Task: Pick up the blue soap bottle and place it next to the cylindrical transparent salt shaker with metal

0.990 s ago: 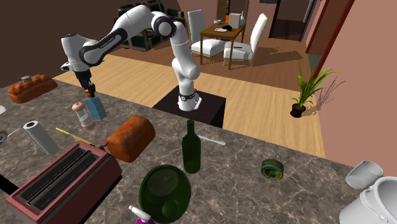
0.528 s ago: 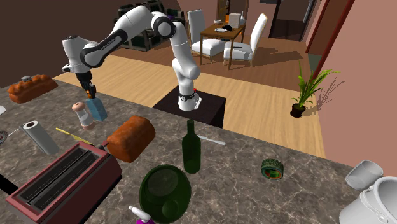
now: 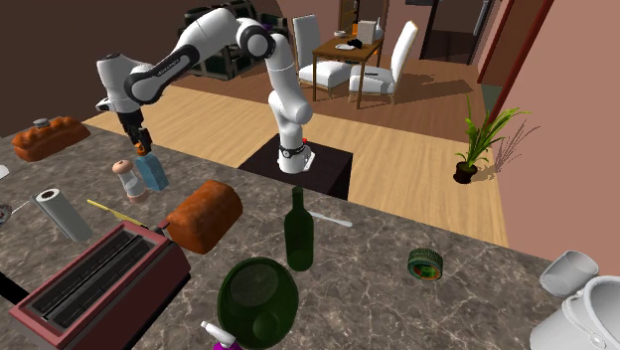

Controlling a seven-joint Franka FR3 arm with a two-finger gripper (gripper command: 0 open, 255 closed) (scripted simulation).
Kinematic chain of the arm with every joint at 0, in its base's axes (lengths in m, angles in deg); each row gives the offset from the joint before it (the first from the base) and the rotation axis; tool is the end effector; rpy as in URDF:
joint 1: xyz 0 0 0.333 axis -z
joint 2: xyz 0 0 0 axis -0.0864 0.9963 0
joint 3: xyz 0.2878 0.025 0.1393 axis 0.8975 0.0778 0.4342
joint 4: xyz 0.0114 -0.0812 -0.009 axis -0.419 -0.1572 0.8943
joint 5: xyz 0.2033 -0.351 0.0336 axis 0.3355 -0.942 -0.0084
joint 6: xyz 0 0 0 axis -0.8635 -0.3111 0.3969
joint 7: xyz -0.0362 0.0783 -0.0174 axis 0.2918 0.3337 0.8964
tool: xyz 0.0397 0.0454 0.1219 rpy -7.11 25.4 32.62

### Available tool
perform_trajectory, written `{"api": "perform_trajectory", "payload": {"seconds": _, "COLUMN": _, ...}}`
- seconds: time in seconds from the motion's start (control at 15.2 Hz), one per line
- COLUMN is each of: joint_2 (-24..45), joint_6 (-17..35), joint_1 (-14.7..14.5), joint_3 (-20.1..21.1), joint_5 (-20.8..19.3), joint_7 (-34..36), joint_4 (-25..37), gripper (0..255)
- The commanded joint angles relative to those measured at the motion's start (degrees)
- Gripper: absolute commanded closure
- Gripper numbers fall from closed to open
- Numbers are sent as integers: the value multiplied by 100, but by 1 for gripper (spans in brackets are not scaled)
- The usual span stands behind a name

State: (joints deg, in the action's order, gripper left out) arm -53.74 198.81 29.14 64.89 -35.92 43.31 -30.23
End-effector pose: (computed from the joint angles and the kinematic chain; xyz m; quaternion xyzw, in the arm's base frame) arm 0.4714 -0.4141 0.3962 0.9960 -0.0795 0.0326 0.0224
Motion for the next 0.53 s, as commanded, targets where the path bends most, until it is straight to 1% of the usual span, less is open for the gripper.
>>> {"api": "perform_trajectory", "payload": {"seconds": 0.0, "joint_2": -118, "joint_6": -268, "joint_1": -8, "joint_3": -11, "joint_5": -50, "joint_7": 29, "joint_4": 157, "gripper": 0}}
{"api": "perform_trajectory", "payload": {"seconds": 0.13, "joint_2": -236, "joint_6": -578, "joint_1": -18, "joint_3": -19, "joint_5": -99, "joint_7": 62, "joint_4": 355, "gripper": 0}}
{"api": "perform_trajectory", "payload": {"seconds": 0.46, "joint_2": -236, "joint_6": -578, "joint_1": -18, "joint_3": -19, "joint_5": -99, "joint_7": 62, "joint_4": 355, "gripper": 0}}
